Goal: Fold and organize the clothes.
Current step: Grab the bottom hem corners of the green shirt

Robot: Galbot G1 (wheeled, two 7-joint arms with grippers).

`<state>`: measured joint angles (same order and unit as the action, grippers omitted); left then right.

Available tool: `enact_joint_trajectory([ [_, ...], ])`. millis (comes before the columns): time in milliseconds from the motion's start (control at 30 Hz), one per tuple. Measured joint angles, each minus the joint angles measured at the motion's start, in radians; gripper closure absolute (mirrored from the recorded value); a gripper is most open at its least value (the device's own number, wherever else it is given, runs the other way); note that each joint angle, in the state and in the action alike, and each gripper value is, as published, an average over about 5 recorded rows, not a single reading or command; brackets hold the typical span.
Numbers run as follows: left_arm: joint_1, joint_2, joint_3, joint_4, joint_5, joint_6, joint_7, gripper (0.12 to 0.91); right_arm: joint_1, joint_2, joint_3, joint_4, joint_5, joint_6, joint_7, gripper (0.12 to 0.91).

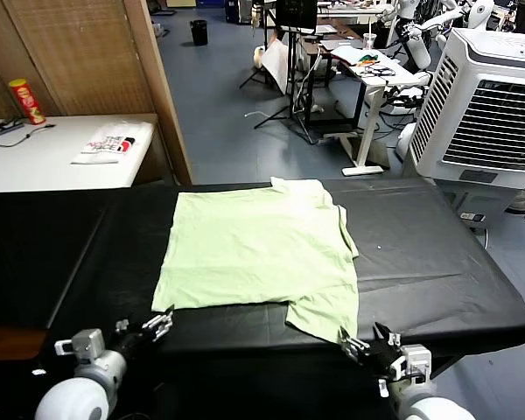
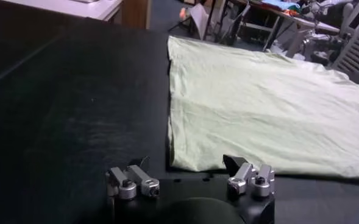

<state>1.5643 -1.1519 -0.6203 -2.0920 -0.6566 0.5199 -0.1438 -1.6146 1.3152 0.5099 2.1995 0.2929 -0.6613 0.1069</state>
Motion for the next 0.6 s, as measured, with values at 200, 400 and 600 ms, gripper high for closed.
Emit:
enact_joint_trajectory([
  [200,-0.004,-0.007,0.004,0.018,0.01,-0.005,-0.006,0.272,-0.008,0.009,-0.011,-0.001,-0.012,0.004,-0.004,0.681],
  [400,0.007,-0.012,0.004,0.022,0.02,-0.019,-0.006,0.561,-0.022,0.013,-0.008,0.006,-0.022,0.029,-0.003,0.898],
  [600,0.024,-0.016,0.009,-0.005,0.024,-0.028,-0.004,0.866,-0.062,0.011,0.012,0.055,-0.04,0.028,0.003,0.903],
])
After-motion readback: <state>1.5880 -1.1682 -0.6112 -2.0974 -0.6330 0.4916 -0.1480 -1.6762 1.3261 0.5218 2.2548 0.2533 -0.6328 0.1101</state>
